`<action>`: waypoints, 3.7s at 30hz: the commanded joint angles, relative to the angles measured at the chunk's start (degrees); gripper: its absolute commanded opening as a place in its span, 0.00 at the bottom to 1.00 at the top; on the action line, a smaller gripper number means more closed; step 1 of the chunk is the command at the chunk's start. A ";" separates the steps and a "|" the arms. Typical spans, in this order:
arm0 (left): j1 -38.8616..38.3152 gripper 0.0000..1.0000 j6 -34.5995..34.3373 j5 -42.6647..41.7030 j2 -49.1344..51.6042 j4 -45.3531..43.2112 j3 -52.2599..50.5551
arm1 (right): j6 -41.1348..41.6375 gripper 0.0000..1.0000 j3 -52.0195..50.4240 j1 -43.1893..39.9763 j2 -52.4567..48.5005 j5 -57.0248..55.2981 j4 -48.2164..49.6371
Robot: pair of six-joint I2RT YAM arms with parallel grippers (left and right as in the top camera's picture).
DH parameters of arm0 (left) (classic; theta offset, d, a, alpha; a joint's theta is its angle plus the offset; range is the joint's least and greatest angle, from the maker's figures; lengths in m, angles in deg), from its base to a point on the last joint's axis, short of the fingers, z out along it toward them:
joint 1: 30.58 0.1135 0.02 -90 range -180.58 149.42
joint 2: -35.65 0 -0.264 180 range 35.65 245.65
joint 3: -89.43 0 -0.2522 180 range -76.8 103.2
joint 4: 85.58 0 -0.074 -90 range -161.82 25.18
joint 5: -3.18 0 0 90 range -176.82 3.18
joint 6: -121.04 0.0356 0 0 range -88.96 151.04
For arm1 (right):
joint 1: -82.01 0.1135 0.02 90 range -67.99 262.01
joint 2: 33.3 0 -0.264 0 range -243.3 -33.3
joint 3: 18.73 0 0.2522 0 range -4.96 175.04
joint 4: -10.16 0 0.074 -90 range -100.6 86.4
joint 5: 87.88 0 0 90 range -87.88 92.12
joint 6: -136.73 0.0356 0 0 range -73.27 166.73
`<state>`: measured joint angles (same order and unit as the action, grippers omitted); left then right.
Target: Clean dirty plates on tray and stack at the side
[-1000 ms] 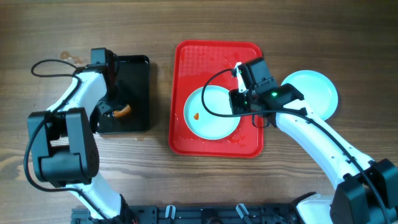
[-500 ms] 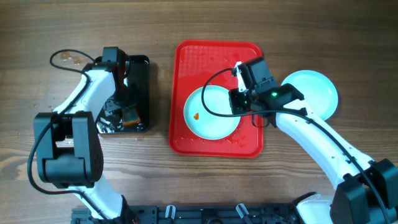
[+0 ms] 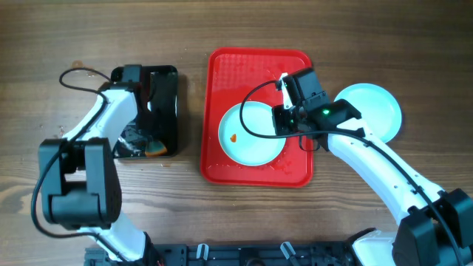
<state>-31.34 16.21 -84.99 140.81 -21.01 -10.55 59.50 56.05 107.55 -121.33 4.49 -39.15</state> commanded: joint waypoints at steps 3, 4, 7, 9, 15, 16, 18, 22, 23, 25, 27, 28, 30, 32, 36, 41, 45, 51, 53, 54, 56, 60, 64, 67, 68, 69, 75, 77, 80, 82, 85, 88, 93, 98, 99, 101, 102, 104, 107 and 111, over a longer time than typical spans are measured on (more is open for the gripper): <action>0.00 0.59 1.16 1.40 -4.24 -0.20 2.40 | 0.94 0.33 0.92 -0.07 0.68 0.68 0.24; 0.00 0.62 1.14 2.27 -4.07 -0.74 1.88 | 0.96 0.34 0.92 -0.07 0.68 0.70 0.22; 0.00 0.53 1.16 3.41 -3.21 -5.53 -0.94 | 0.96 0.33 0.92 -0.07 0.68 0.70 0.13; 0.00 0.28 0.92 3.23 -2.21 -12.50 -4.28 | 0.96 0.34 0.92 -0.07 0.68 0.70 0.15; 0.00 0.04 0.48 2.40 0.61 -19.96 -9.11 | 0.96 0.34 0.92 -0.07 0.68 0.70 -0.17; 0.00 0.04 0.55 2.12 0.61 -19.43 -9.11 | 0.98 0.34 0.92 -0.07 0.68 0.70 -0.20; 0.02 0.04 1.90 2.21 -0.20 -16.76 -8.39 | 0.98 0.34 0.92 -0.07 0.68 0.70 -0.15; 0.00 0.04 4.15 2.51 -3.56 -8.17 -3.17 | 0.96 0.34 0.92 -0.07 0.68 0.70 -0.15; 0.00 0.07 4.13 2.54 -4.20 -6.75 -2.14 | 0.98 0.34 0.92 -0.07 0.68 0.70 -0.15; 0.00 0.28 3.61 2.49 -6.01 -3.65 -0.11 | 0.98 0.34 0.92 -0.07 0.68 0.70 -0.13; 0.00 0.50 2.14 2.29 -7.26 -2.14 0.02 | 1.36 0.34 0.92 -0.07 0.68 0.70 -0.13; 0.00 0.52 1.36 1.97 -7.37 -1.16 0.02 | 1.33 0.34 0.92 -0.07 0.68 0.70 -0.13; 0.00 0.53 -1.16 0.90 -7.15 0.92 -0.11 | 1.33 0.33 0.92 -0.07 0.68 0.70 -0.13; -0.07 0.51 -2.58 -1.73 -6.91 1.36 -1.11 | 1.33 0.34 0.92 -0.07 0.68 0.68 -0.11; -0.22 0.43 -2.58 -3.06 -6.84 -3.69 -6.21 | 1.33 0.34 0.92 -0.07 0.68 0.68 -0.02; -0.22 0.25 -2.58 -3.06 -6.25 -14.40 -15.43 | 1.11 0.34 0.92 -0.07 0.66 0.66 0.00; -0.20 0.04 -2.29 -3.06 -6.62 -15.91 -15.54 | 0.63 0.35 0.92 -0.07 0.59 0.24 0.37; -0.22 0.04 1.18 -2.80 -9.33 -6.75 -3.67 | -0.63 0.38 0.74 -0.09 -1.22 -1.77 1.38; -0.22 0.04 1.18 -2.84 -9.84 -2.91 1.44 | -0.57 0.39 0.68 -0.37 -2.73 -1.88 1.18; -0.22 0.04 1.18 -2.84 -9.84 -1.60 3.30 | -0.59 0.38 0.59 -0.61 -3.45 -1.92 1.20; -0.33 0.04 1.14 -3.02 -9.84 0.35 5.95 | -0.63 0.38 0.59 -1.49 -5.05 -1.88 1.18; -1.33 0.04 1.16 -6.99 -9.92 1.18 7.21 | -1.09 0.34 0.57 -4.02 -7.87 0.46 -0.26; -4.57 0.04 1.11 -13.38 -9.92 0.68 7.23 | -2.34 0.31 0.24 -5.95 -11.39 7.02 -0.55; -7.89 0.04 0.68 -16.06 -9.92 -0.42 7.28 | -2.32 0.29 0.20 -6.01 -14.14 11.34 0.50; -9.31 0.04 -1.03 -16.39 -9.92 -1.07 7.28 | -2.29 0.28 0.20 -6.01 -15.28 12.76 1.01; -10.47 0.04 -2.91 -16.41 -9.88 -1.79 7.26 | -2.08 0.26 0.20 -6.01 -15.96 12.72 1.16; -18.08 0.04 -13.31 -16.33 -9.57 -7.04 7.26 | 3.15 0.14 0.15 -6.38 -21.75 9.01 2.23; -19.98 0.04 -16.24 -16.09 -9.33 -8.11 7.26 | 5.90 0.09 0.15 -6.64 -22.16 7.76 1.95; -22.73 0.04 -19.34 -14.86 -8.11 -9.90 7.26 | 9.55 0.09 0.15 -7.63 -21.94 6.60 1.44; -24.24 0.04 -20.68 -14.64 -6.78 -11.43 7.26 | 9.77 0.09 0.15 -7.85 -21.90 6.60 1.40; -26.88 0.04 -23.85 -14.67 -3.41 -13.94 7.26 | 9.77 0.09 0.15 -7.85 -21.90 6.60 1.14; -29.29 0.04 -27.76 -14.64 0.13 -14.12 7.26 | 9.79 0.09 0.15 -7.85 -21.90 6.60 0.98; -31.08 0.04 -28.50 -13.27 6.49 -16.39 7.26 | 9.77 0.09 0.15 -7.85 -21.90 6.60 0.98; -30.86 0.04 -26.38 -12.92 10.69 -15.87 7.26 | 9.90 0.08 0.15 -7.85 -21.90 6.62 0.96; -30.86 0.04 -25.20 -13.00 11.28 -15.37 7.26 | 9.92 0.08 0.15 -7.85 -21.90 6.62 0.96; -30.84 0.04 -23.39 -13.09 12.11 -13.88 7.26 | 9.94 0.09 0.15 -7.85 -21.90 6.64 0.87; -30.80 0.04 -22.12 -13.09 12.68 -13.33 7.26 | 9.94 0.08 0.15 -7.85 -21.90 6.62 0.74; -30.75 0.04 -19.50 -12.41 13.38 -13.05 7.26 | 9.94 0.08 0.15 -7.85 -21.90 6.62 0.66; -30.56 0.04 -18.10 -8.31 14.14 -12.61 7.26 | 9.94 0.08 0.15 -7.85 -21.90 6.62 0.55; -30.47 0.04 -16.37 0.83 14.16 -9.99 7.26 | 10.34 0.08 0.15 -7.85 -21.90 6.62 0.28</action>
<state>-62.42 -3.46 -97.78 150.95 -33.93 -1.61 69.05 57.03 100.27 -140.12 14.57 -37.49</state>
